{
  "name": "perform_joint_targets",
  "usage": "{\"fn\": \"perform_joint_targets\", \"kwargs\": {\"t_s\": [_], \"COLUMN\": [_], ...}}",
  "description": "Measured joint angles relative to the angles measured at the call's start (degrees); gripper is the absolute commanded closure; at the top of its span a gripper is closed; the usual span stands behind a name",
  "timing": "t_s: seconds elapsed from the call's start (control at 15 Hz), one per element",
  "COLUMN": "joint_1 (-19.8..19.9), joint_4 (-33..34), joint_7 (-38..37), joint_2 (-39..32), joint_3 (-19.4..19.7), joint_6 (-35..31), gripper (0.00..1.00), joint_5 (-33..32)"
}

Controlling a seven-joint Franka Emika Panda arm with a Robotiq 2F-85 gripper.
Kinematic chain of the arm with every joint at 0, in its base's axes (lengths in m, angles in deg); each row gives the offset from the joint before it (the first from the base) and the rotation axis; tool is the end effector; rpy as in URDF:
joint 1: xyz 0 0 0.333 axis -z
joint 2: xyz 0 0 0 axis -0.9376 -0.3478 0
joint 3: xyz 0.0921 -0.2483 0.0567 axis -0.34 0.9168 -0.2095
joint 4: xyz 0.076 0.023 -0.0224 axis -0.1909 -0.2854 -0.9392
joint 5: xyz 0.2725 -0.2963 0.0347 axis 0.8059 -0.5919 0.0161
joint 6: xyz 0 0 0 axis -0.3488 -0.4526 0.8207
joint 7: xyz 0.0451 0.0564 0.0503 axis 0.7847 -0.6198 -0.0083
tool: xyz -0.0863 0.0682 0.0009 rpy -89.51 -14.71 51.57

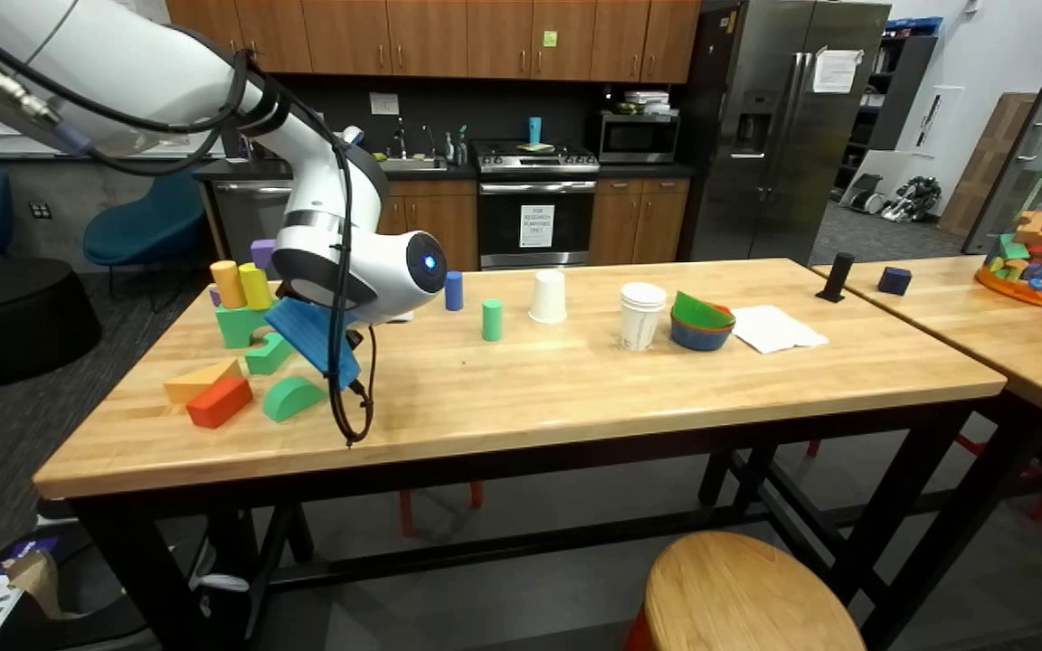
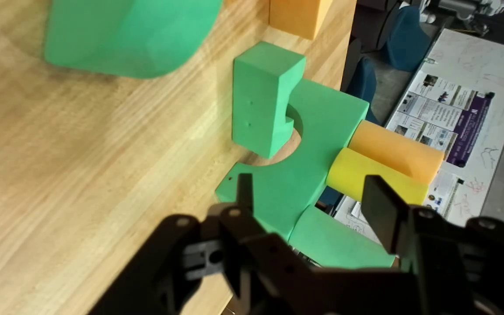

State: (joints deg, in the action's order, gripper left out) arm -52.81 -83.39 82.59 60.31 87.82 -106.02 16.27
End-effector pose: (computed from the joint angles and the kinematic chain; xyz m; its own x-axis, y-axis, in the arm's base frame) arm 0.5175 -0.2251 0.2372 0.8973 -0.3255 0.2983 0.0576 -0.5835 -0.8100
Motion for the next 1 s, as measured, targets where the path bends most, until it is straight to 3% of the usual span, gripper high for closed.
{"fn": "perform_joint_targets", "kwargs": {"t_s": [0.07, 0.13, 0.27, 0.6, 1.0], "joint_1": [0.00, 0.00, 0.00, -0.39, -2.50], "joint_4": [0.00, 0.00, 0.00, -0.01, -0.11], "joint_7": [0.00, 0.00, 0.01, 0.11, -1.74], "joint_2": [0.00, 0.00, -0.04, -0.11, 1.95], "joint_3": [0.00, 0.00, -0.01, -0.07, -0.08], "joint_6": [0.00, 0.00, 0.00, -2.18, -12.78], "gripper": [0.34, 0.09, 0.04, 0.00, 0.00], "joint_5": [0.00, 0.00, 0.00, -2.91, -18.92]}}
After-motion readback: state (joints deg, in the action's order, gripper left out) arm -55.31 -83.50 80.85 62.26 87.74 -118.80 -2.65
